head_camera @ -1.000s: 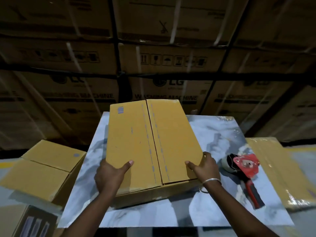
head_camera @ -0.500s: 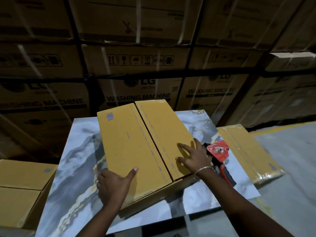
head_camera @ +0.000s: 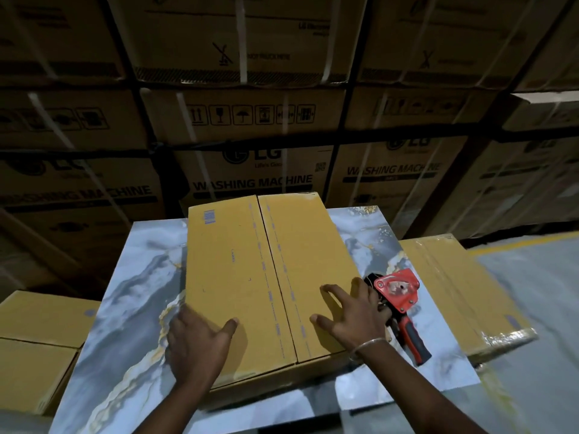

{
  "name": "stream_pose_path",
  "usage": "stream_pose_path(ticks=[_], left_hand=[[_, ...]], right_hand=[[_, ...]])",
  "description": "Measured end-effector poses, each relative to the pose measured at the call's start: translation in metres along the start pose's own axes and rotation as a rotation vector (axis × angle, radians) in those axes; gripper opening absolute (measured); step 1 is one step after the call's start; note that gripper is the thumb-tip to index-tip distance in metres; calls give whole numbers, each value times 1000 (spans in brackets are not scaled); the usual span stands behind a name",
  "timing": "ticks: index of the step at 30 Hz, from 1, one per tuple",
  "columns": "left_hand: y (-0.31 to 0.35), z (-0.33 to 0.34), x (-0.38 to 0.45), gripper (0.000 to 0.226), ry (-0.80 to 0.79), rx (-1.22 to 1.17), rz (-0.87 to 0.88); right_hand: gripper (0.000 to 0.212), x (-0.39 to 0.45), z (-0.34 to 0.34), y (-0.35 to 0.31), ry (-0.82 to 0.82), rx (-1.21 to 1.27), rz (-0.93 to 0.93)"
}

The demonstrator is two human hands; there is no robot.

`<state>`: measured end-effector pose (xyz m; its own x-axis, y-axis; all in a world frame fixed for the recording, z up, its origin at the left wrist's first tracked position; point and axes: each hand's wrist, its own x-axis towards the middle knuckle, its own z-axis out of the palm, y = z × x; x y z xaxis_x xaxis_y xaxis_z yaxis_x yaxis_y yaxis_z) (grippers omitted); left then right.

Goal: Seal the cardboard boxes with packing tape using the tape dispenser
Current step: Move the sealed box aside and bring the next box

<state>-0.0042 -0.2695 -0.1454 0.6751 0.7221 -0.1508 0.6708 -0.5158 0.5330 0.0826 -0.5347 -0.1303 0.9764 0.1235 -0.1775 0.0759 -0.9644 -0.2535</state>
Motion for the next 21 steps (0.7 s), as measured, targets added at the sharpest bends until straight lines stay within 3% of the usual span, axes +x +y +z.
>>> stream_pose_path(ticks=[2, 5, 9, 11, 13, 15, 18, 21], left_hand=[[12, 8, 1, 96, -21, 43, 204], [43, 24, 8, 79, -175, 73, 419], [83, 47, 23, 77, -247, 112, 451], [90, 58, 29, 76, -264, 173, 480], [88, 66, 31, 72, -265, 255, 517], [84, 72, 29, 67, -256, 294, 561], [83, 76, 28, 62, -243, 333, 633], [85, 78, 27, 60, -239, 368, 648]], right_hand=[[73, 4, 1, 2, -2, 13, -10], [77, 5, 3, 9, -13, 21, -29], [81, 11, 1, 29, 6, 167, -131], [71, 19, 9, 50, 150, 429, -161], [51, 26, 16, 74, 343, 640, -35], [41, 33, 26, 101, 425, 647, 215], [50, 43, 41, 133, 295, 407, 544], [53, 51, 51, 149, 60, 408, 688]])
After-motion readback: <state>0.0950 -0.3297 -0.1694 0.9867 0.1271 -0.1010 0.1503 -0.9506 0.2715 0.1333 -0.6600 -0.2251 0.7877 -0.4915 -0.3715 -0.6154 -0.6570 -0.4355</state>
